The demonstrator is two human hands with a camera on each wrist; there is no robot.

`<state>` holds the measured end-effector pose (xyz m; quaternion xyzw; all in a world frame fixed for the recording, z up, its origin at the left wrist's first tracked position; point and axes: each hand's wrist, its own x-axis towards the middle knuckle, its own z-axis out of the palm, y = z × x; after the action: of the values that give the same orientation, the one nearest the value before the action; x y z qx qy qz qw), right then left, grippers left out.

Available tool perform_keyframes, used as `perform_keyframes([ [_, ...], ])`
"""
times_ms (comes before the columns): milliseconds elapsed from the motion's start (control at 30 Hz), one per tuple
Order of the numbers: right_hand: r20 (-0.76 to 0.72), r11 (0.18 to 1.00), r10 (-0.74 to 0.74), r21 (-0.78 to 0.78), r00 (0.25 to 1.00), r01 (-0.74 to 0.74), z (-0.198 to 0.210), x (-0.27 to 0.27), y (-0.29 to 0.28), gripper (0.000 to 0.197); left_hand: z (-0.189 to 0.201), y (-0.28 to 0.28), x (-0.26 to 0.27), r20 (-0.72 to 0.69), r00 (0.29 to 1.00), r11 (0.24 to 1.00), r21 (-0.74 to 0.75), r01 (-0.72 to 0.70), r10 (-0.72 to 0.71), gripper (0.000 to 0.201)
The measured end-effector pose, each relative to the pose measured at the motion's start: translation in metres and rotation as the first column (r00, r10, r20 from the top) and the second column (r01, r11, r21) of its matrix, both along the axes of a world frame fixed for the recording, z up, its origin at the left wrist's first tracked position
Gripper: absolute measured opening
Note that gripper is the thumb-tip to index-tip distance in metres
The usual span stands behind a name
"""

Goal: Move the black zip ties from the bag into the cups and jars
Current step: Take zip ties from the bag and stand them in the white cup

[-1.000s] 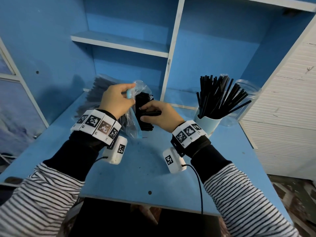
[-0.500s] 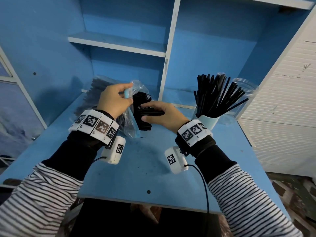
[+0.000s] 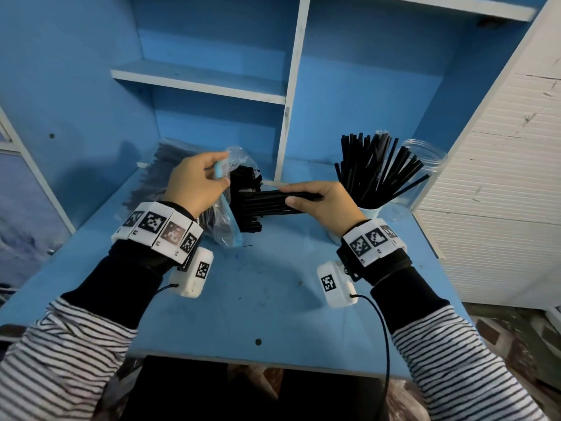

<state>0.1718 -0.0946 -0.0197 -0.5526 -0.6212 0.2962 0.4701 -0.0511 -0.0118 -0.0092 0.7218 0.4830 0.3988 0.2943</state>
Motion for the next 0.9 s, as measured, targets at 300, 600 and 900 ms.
perform_keyframes([
  [300,0.163,0.99,-0.103,0.111,0.981,0.086,0.012,0.003,-0.021,0.022,0.012,-0.042,0.036,-0.123,0.969,0.927,0.287,0.24,-0.213,0.044],
  [600,0.321,0.981,-0.143,0.173,0.936,0.09,0.043,0.01,-0.05,0.022,0.008,-0.044,0.069,-0.519,0.82,0.918,0.155,0.365,-0.239,0.028],
  [900,0.348,0.967,-0.174,0.236,0.921,0.094,0.102,0.016,-0.072,0.028,0.02,-0.051,0.085,-0.282,0.925,0.931,0.191,0.312,-0.253,0.027],
])
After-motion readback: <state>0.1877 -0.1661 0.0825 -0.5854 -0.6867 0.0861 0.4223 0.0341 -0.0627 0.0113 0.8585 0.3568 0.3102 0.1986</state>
